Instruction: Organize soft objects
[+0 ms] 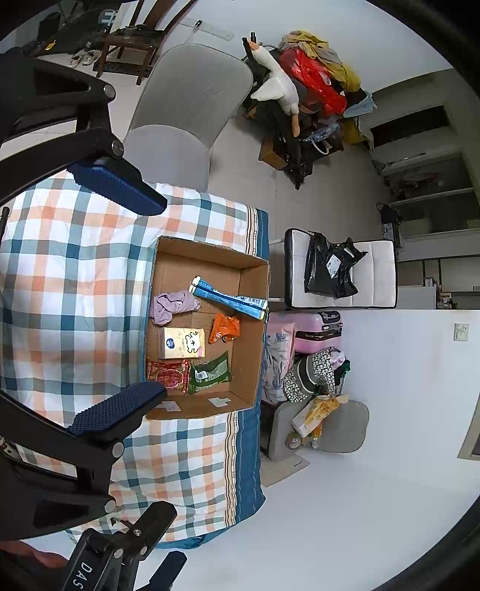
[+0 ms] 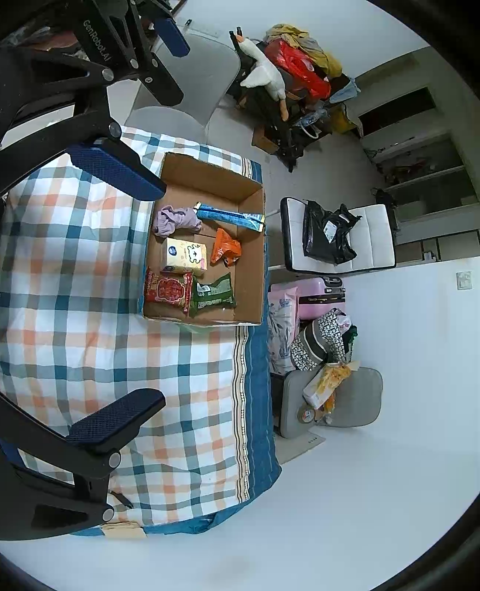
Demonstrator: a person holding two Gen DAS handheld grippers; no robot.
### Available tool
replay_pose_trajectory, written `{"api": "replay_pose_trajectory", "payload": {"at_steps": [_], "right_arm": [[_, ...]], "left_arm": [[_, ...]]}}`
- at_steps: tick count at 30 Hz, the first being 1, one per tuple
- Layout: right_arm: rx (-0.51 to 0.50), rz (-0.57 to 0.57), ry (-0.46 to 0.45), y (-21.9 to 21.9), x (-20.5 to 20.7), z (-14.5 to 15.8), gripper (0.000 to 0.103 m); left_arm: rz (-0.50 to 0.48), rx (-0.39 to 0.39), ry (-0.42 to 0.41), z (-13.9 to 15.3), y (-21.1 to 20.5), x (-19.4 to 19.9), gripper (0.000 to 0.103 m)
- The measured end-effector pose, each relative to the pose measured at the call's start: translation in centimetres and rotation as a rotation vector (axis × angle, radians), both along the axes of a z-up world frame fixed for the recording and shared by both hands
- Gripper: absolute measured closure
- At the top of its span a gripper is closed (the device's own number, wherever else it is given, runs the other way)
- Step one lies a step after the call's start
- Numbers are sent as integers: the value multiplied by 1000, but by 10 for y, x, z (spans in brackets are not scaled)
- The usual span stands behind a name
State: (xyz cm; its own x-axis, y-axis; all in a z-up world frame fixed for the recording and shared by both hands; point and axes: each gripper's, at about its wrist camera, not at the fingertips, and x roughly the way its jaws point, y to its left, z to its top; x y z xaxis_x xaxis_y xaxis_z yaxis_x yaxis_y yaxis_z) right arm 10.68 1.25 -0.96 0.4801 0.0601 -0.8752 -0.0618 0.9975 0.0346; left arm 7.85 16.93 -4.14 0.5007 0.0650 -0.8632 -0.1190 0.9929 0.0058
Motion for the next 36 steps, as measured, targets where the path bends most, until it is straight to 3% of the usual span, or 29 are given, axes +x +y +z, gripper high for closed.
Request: {"api": "replay_pose_trajectory", "payload": {"at_steps": [36], "right_arm": [[-11,-21,-26,-1,-5,11,0]], "left_arm": [[-6,-12,7,5,-3,-5,11]]}}
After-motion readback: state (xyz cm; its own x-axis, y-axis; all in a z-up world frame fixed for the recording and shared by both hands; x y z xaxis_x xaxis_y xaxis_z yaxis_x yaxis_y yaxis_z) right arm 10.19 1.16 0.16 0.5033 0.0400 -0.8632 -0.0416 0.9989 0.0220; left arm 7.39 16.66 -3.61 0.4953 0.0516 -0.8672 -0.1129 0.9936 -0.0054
